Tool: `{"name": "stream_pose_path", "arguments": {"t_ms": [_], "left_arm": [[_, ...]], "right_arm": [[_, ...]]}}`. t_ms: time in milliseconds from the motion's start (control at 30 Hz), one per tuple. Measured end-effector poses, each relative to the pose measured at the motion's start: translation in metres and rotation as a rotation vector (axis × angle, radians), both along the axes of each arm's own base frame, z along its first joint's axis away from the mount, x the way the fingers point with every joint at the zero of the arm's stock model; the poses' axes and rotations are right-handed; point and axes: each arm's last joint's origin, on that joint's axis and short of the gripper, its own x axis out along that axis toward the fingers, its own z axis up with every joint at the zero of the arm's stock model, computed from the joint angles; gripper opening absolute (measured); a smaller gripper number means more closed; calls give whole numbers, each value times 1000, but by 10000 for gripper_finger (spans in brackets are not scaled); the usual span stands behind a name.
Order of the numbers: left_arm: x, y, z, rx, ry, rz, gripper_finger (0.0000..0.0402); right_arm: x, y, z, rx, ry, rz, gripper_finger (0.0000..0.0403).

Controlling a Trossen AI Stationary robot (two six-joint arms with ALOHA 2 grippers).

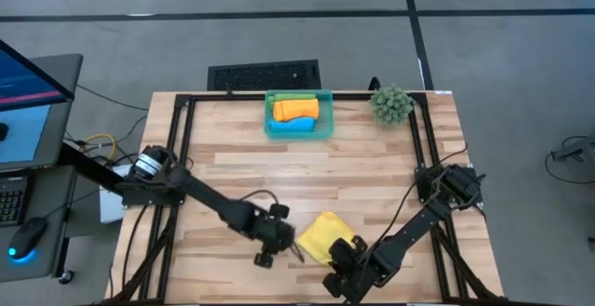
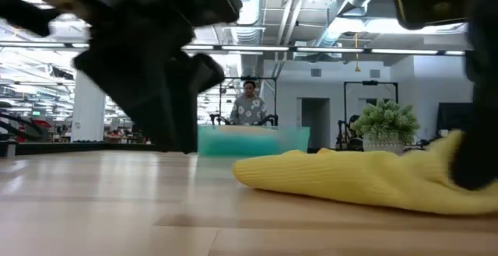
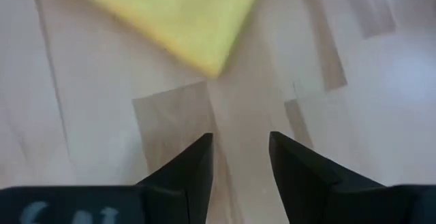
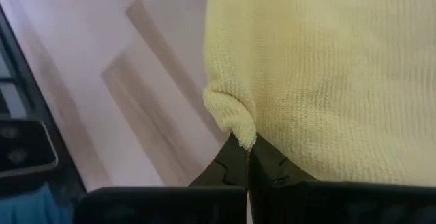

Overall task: Roll microfiber towels into tight, uniform cylinder then place into a basket
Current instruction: Roll the yellow towel

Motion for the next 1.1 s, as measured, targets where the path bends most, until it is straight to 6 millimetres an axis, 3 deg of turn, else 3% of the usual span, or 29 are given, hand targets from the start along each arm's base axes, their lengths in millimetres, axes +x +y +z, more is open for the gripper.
{"name": "stream_pose_path", "arguments": {"t_ms": [233, 467, 700, 900, 1100], "left_arm": [[-1, -34, -1, 114, -191, -175, 137], [14, -43, -35, 69, -196, -261, 137], [19, -42, -36, 154, -267, -223, 137], [29, -26, -35, 241, -306, -120, 137], [35, -18, -33, 204, -332, -87, 137]], "right_arm": [[5, 0, 2, 6, -61, -30, 10], [7, 1, 3, 17, -77, -28, 10], [7, 2, 4, 26, -82, -25, 10], [7, 1, 4, 24, -77, -23, 11], [7, 2, 3, 10, -73, 1, 12]]}}
